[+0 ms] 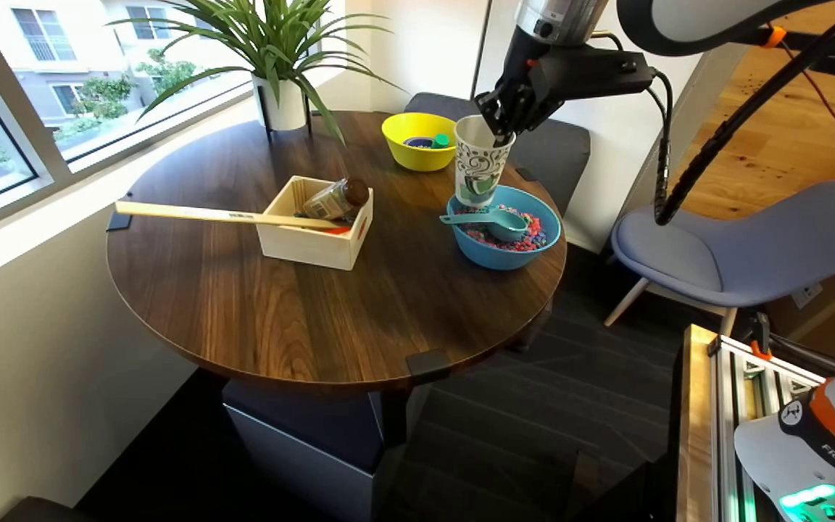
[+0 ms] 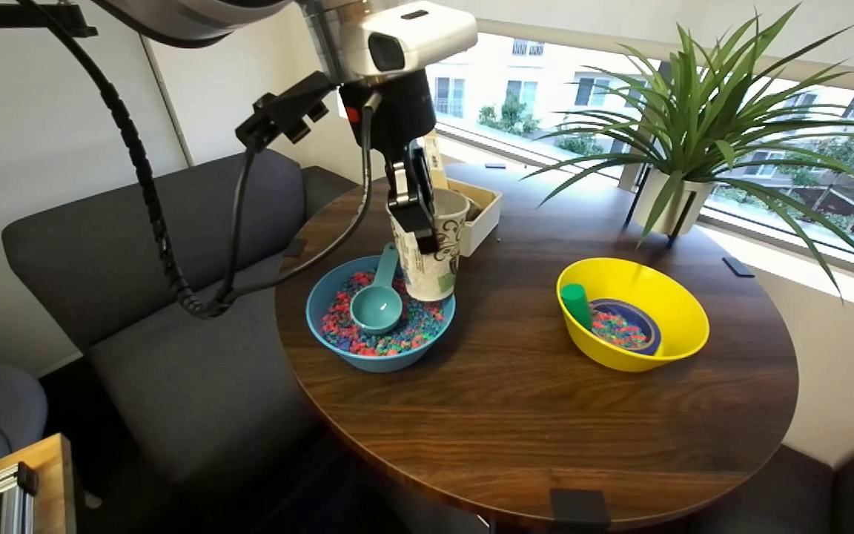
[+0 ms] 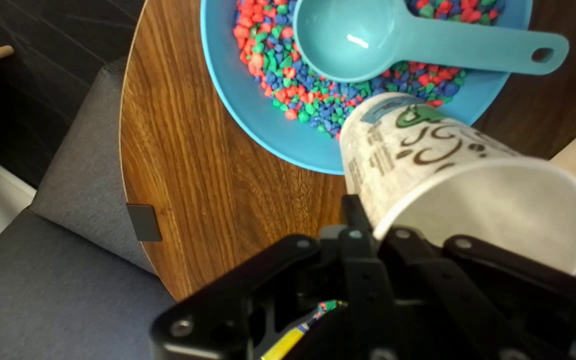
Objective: Pick up the paper cup and put it in the blue bowl
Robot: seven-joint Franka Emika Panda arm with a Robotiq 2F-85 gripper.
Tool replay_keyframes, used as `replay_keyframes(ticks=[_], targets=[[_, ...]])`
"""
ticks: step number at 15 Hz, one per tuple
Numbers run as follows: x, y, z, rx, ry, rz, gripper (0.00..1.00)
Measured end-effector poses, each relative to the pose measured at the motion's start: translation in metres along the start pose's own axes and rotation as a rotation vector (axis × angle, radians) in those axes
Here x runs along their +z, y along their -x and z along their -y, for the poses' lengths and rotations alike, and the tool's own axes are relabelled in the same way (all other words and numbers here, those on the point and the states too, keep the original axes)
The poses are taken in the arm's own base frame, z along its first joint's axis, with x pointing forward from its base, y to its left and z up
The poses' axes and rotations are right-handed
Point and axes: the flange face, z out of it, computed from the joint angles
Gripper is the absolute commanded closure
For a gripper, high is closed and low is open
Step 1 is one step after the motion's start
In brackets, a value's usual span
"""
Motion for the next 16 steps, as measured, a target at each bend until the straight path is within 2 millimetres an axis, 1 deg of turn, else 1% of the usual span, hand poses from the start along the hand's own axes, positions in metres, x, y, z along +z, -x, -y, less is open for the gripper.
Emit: replay_keyframes(ticks=[2,8,9,10,13,15,16], targets=[[0.001,0.004,0.001,-0.017,0.014,0.016,0.99],[0.012,0.02,0.006,-0.076,0.069,0.104,0.99],[0.016,0.021,0.007,-0.079,0.074,0.114,0.72],[0.02,0.022,0.008,-0.08,0.077,0.121,0.71],[0.031,0.021,0.01,-0.082,0.088,0.137,0.49],[0.029,0.016,0.01,-0.074,0.082,0.129,0.34],[0.023,0.011,0.01,-0.067,0.074,0.118,0.27]])
